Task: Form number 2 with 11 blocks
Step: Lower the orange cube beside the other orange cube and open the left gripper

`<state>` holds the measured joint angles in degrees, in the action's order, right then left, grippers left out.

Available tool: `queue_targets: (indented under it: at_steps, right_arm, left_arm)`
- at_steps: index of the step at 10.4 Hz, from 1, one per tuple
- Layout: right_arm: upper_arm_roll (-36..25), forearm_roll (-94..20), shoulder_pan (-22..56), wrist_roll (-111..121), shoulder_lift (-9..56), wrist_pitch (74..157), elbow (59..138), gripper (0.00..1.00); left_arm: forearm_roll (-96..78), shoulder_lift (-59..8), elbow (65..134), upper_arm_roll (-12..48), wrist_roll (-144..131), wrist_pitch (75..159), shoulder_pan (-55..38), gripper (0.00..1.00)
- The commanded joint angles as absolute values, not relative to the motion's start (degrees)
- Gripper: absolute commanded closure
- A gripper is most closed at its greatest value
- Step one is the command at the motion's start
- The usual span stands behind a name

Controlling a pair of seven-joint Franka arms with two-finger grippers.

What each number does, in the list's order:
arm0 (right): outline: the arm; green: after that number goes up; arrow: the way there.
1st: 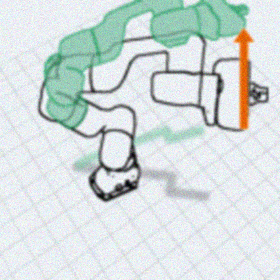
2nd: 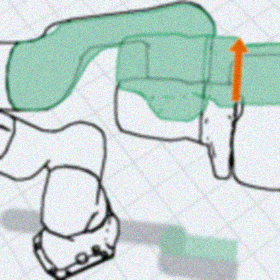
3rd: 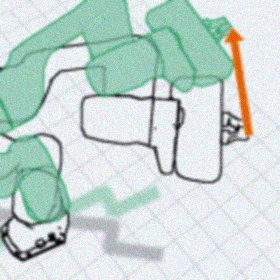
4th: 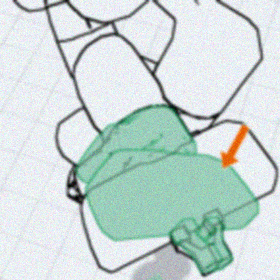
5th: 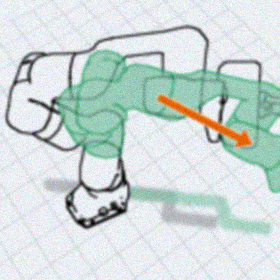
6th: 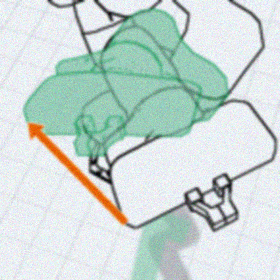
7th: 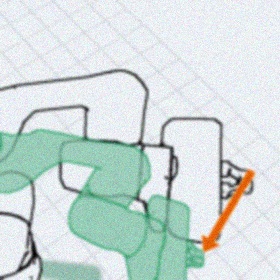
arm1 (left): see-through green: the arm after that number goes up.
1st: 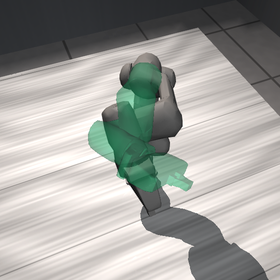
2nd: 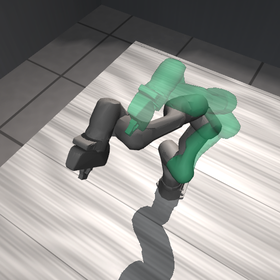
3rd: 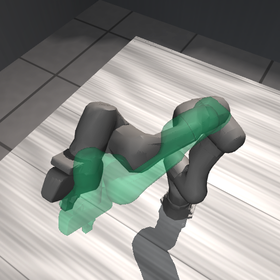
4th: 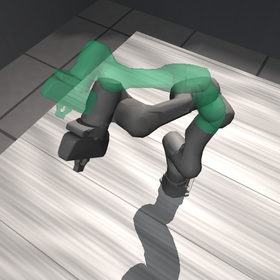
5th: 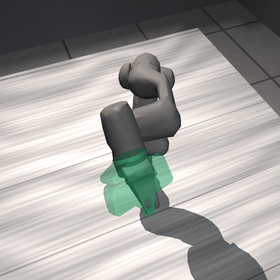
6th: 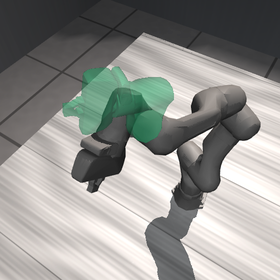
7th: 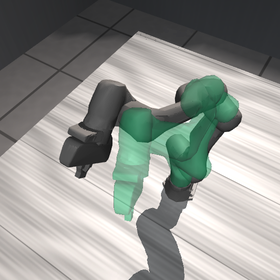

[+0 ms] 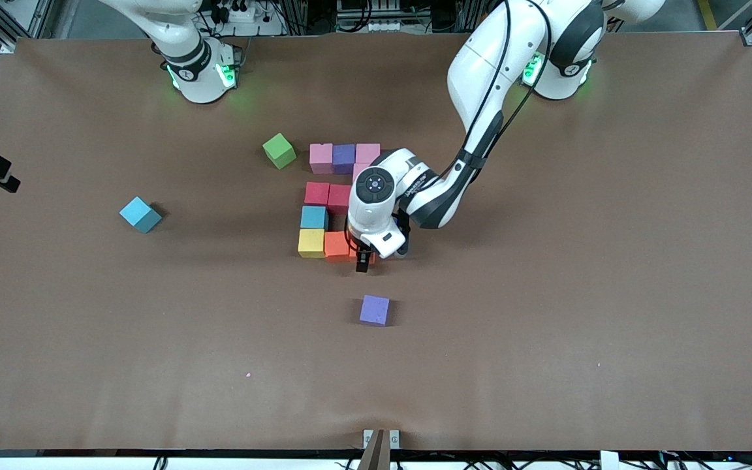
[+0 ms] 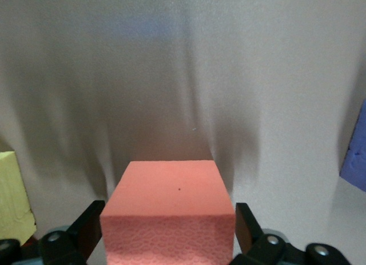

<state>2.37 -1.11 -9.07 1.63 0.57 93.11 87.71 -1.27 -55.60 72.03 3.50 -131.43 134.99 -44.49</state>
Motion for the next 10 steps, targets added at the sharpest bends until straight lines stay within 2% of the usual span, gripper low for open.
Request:
queue_targets:
  at_steps: [1,7,10]
  right_arm:
    - [2.81,-1.41,-9.93,2.11,0.79,92.29,86.75,0.00]
    - [2.81,-1.41,-9.93,2.11,0.79,92.29,86.66,0.00]
    - [2.81,-1.41,-9.93,2.20,0.79,92.29,86.66,0.00]
  left_arm:
    - [-0.18,-54.59,71.01,2.90,-132.89,134.48,-45.18,0.00]
    - [0.35,-48.27,71.28,2.73,-132.37,125.62,-43.78,0.00]
    - [2.81,-42.04,71.72,2.81,-125.64,117.37,-37.20,0.00]
